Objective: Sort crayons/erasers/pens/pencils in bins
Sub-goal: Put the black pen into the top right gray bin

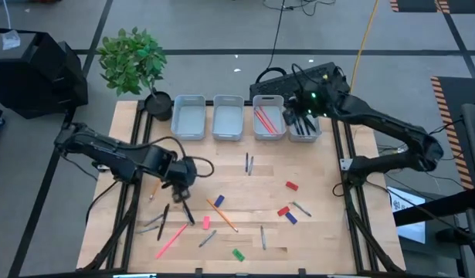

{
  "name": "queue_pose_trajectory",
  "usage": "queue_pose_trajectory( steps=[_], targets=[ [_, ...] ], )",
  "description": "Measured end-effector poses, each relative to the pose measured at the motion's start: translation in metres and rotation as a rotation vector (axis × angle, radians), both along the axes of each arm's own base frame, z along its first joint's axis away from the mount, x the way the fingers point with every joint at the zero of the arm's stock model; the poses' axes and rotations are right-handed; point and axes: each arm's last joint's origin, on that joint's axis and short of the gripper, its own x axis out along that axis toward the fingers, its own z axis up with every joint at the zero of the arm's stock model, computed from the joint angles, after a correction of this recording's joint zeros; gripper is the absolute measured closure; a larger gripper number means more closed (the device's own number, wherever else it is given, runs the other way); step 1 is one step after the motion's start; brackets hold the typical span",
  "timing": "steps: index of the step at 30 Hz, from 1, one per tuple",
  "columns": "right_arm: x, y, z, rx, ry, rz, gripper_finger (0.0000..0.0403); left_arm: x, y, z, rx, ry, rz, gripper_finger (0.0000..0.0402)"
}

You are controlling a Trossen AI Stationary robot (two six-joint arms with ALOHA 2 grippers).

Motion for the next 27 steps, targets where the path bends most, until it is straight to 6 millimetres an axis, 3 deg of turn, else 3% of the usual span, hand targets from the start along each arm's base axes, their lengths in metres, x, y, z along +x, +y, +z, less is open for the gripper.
queue_pose_trajectory(
  steps=[7, 12, 19, 27],
  targets=[
    [0.01, 0.067, 0.02, -0.096, -0.063, 0.316, 0.0313, -0.003, -0.004, -0.028, -0.066, 0.092, -0.618, 0.0199],
    [0.019, 0.106, 0.02, -0.086, -0.082, 0.392, 0.0314, -0.01, -0.005, -0.057, -0.06, 0.185, -0.935, 0.0199],
    [0.028, 0.136, 0.015, -0.093, -0.085, 0.371, 0.0314, 0.009, -0.008, -0.084, -0.02, 0.133, -1.076, 0.02],
    [0.029, 0.14, 0.013, -0.1, -0.075, 0.363, 0.0314, 0.018, -0.032, -0.114, 0.015, 0.19, -1.137, 0.02]
  ],
)
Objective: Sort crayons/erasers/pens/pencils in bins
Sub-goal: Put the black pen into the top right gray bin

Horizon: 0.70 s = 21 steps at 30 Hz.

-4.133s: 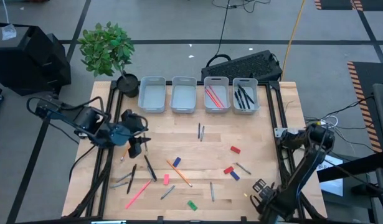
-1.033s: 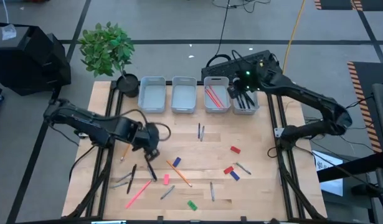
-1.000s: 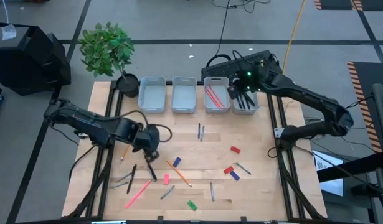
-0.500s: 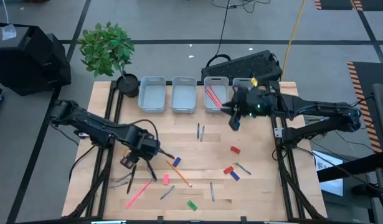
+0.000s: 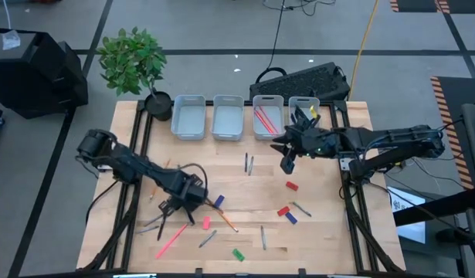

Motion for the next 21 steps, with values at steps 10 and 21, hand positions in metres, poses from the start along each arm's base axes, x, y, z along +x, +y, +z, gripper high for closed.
queue_pose_trajectory(
  steps=[10, 21],
  targets=[
    [0.0, 0.0, 0.0, 0.0, 0.002, 0.001, 0.0314, -0.005, -0.022, -0.009, 0.108, -0.012, -0.107, 0.0238],
    [0.0, 0.0, 0.0, 0.014, -0.007, -0.003, 0.0314, -0.003, -0.017, -0.01, 0.082, -0.003, -0.085, 0.0382]
  ],
)
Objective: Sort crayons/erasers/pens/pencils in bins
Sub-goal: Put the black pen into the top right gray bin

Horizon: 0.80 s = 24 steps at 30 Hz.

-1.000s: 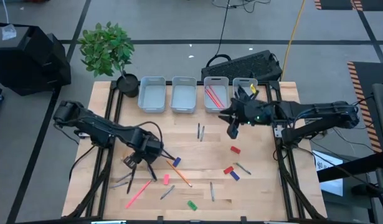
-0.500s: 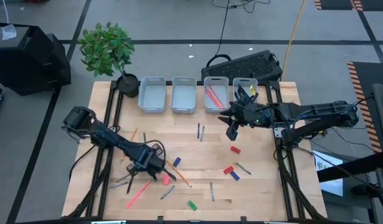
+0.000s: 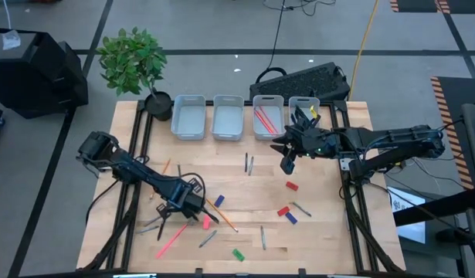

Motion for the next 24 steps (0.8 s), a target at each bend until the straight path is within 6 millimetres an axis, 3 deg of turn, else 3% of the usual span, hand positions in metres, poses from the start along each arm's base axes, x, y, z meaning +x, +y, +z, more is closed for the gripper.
queue_pose_trajectory(
  steps=[7, 10, 14, 18, 24],
  targets=[
    [0.0, 0.0, 0.0, -0.008, 0.003, 0.005, 0.0314, -0.001, 0.004, 0.006, -0.013, -0.019, 0.018, 0.0358],
    [0.0, 0.0, 0.0, -0.019, 0.007, 0.013, 0.0314, 0.0, 0.005, 0.018, -0.016, -0.053, 0.031, 0.0361],
    [0.001, 0.0, -0.003, -0.049, 0.013, 0.03, 0.0314, 0.003, 0.007, 0.042, -0.04, -0.11, 0.081, 0.0378],
    [0.001, 0.0, -0.015, -0.106, 0.057, 0.068, 0.0314, 0.01, 0.013, 0.079, -0.072, -0.239, 0.15, 0.0372],
    [0.007, 0.0, -0.02, -0.162, -0.002, 0.099, 0.0305, 0.02, 0.049, 0.142, -0.115, -0.538, 0.365, 0.0364]
  ],
)
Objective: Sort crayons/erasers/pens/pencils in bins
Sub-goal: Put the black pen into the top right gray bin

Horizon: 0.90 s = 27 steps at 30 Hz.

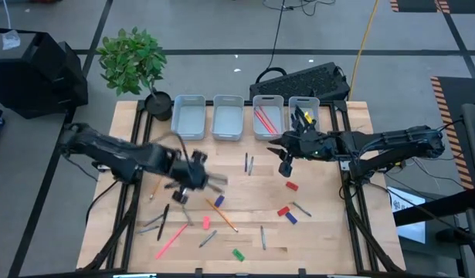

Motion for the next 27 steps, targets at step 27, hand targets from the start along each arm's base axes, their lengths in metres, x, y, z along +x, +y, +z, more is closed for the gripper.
queue_pose_trajectory(
  steps=[27],
  targets=[
    [0.039, -0.003, 0.039, 0.023, -0.653, 0.177, 0.0198, 0.067, 0.081, 0.078, -0.373, -0.98, 0.2, 0.0366]
  ],
)
